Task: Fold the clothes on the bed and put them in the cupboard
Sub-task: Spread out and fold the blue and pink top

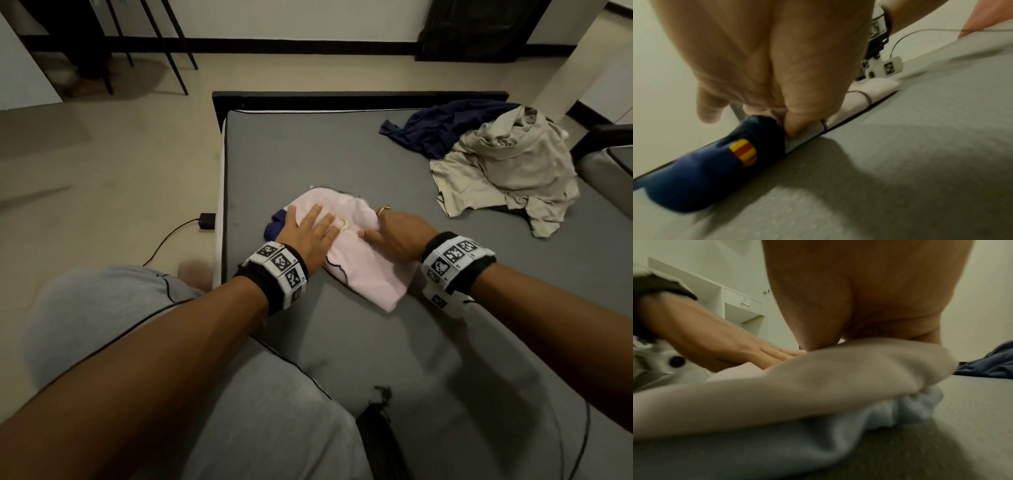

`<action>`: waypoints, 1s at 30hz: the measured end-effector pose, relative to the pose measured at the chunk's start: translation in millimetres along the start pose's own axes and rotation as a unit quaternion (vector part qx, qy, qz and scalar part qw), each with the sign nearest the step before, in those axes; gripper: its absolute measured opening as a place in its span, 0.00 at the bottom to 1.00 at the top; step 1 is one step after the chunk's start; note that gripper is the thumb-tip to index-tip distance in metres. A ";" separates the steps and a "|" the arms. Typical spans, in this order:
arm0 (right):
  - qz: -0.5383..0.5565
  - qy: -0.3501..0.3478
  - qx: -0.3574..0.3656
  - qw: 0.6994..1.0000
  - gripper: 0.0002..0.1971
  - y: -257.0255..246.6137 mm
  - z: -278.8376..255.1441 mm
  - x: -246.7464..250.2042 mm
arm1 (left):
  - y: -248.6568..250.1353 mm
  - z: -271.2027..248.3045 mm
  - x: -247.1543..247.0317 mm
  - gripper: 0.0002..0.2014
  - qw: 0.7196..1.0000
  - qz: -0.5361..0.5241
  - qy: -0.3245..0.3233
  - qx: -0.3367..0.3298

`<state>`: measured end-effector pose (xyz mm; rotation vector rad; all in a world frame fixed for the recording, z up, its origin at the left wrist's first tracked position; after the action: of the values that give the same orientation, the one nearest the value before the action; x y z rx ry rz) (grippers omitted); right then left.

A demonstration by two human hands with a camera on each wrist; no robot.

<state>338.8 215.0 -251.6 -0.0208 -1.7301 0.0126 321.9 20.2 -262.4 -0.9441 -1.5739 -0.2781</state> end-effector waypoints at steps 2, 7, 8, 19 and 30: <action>-0.026 -0.010 -0.025 0.999 0.31 -4.1 -28.0 -3.3 | -19.2 2.9 4.2 0.25 0.999 0.025 0.021 0.017; -0.053 -0.101 0.021 0.993 0.32 -26.2 -89.9 -3.1 | -42.6 -7.7 20.2 0.17 0.971 -0.115 0.039 0.205; -0.060 -0.107 0.033 0.992 0.32 -28.2 -92.5 3.6 | -45.3 -10.6 21.2 0.17 0.958 -0.166 0.050 0.230; -0.049 0.055 0.252 0.965 0.36 -53.6 -7.8 23.2 | -19.4 -18.3 -8.6 0.27 0.872 -0.443 -0.198 0.061; -0.134 0.015 0.404 0.905 0.41 -78.3 24.8 -12.7 | -23.1 -2.3 -8.2 0.31 0.891 -0.404 -0.195 0.060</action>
<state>315.8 136.6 -266.5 0.8228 -1.5705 0.5221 307.0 0.6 -261.8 -0.1944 -2.2855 -0.5854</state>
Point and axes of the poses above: each hand's wrist, its own z-axis towards the middle knuckle, its own x-axis out of the back of the hand, y = z × x, the point moved 3 cm from there along z, towards the middle knuckle, and after that the axes turned 2 degrees about -z, right-handed, at the moved point
